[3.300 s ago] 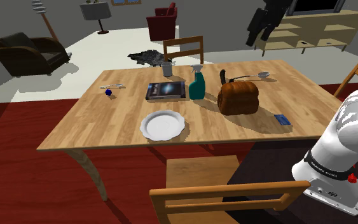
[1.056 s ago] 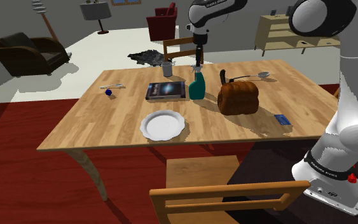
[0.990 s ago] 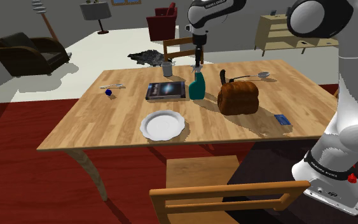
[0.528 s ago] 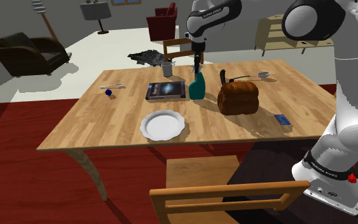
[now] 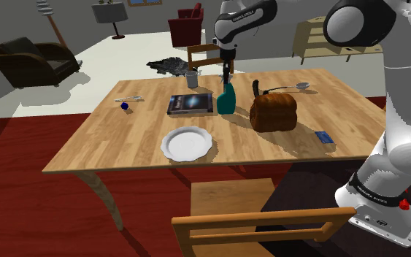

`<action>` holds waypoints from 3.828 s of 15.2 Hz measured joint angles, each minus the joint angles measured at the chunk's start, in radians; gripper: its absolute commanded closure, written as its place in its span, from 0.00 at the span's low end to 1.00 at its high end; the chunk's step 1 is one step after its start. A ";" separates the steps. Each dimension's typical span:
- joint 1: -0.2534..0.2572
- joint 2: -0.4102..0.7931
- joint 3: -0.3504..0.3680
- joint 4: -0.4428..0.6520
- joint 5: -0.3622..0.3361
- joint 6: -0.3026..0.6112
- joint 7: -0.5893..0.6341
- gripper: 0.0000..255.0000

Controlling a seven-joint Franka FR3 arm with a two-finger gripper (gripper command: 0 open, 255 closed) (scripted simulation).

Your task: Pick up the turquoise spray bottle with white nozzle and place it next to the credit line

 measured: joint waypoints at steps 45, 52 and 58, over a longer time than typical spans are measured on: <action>-0.012 -0.816 -0.034 -0.520 -0.189 -0.274 -0.004 1.00; -0.049 -1.038 -0.034 -0.603 -0.236 -0.409 -0.028 1.00; -0.083 -1.192 -0.039 -0.606 -0.270 -0.556 -0.065 1.00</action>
